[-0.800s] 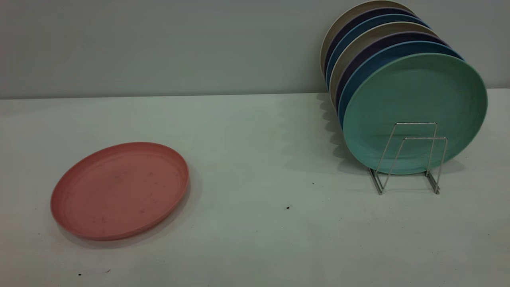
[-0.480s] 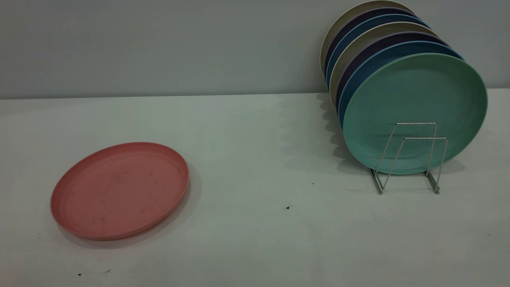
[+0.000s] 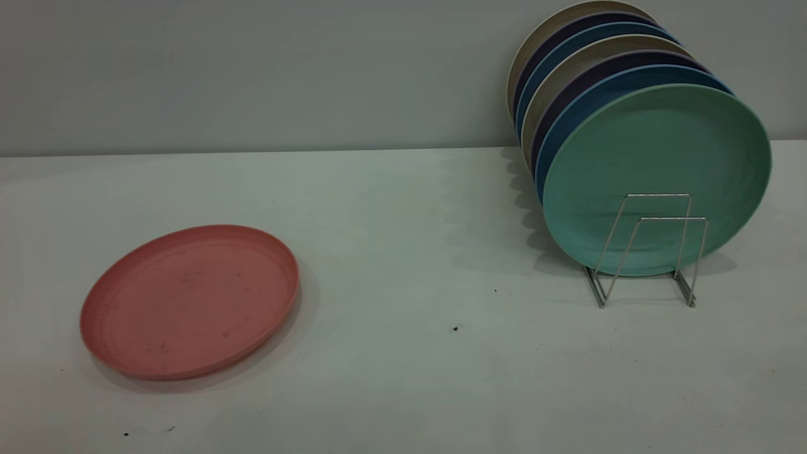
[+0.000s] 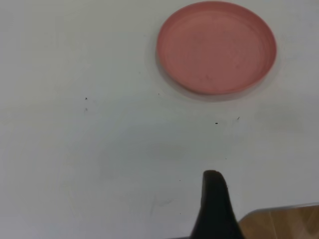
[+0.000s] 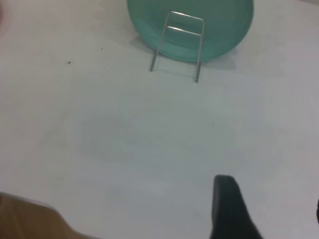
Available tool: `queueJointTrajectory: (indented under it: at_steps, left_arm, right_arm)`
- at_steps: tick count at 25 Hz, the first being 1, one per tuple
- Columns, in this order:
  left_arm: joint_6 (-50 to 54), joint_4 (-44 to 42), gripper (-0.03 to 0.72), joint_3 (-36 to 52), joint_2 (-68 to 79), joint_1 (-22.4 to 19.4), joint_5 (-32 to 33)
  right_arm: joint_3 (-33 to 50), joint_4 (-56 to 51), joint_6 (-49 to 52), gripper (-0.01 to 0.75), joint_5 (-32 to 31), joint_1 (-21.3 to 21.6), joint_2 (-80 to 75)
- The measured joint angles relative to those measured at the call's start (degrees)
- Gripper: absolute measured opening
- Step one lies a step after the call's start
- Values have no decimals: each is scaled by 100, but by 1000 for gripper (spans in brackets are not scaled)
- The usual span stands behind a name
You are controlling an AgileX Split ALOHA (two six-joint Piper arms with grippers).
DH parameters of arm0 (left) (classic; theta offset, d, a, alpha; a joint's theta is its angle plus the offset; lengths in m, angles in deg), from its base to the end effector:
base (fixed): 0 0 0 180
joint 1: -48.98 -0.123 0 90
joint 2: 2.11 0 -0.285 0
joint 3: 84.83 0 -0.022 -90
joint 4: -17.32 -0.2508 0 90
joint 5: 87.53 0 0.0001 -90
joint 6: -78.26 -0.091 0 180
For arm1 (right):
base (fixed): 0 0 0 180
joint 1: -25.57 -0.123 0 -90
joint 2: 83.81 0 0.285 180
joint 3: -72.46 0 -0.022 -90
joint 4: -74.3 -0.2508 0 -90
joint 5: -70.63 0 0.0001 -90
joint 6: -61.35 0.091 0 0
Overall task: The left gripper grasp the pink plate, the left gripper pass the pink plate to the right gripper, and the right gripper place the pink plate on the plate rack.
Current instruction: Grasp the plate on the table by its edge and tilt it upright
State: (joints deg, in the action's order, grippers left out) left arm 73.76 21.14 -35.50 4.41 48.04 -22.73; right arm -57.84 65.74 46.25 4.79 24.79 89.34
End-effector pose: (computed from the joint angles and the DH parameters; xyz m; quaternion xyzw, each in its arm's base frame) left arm -0.0097 -0.0056 0.2680 0.0296 0.8679 -0.0097 0.4958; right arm -0.0097 0.0122 0.2655 -0.1267 0.8646 0.0139 0.4860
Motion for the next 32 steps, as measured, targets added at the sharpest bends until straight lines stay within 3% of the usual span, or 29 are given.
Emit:
queueJointTrajectory:
  at_steps: [19, 27, 32]
  left_arm:
    - [0, 0, 554, -6, 0, 0, -15]
    - [337, 249, 531, -109, 567, 0, -1123]
    - [412, 458, 508, -109, 2201, 0, -1803]
  right_arm:
    - [0, -23, 0, 430, 0, 0, 0]
    - [-19, -190, -5, 430, 91, 0, -27]
    - [-71, -324, -222, 435, 815, 0, -827]
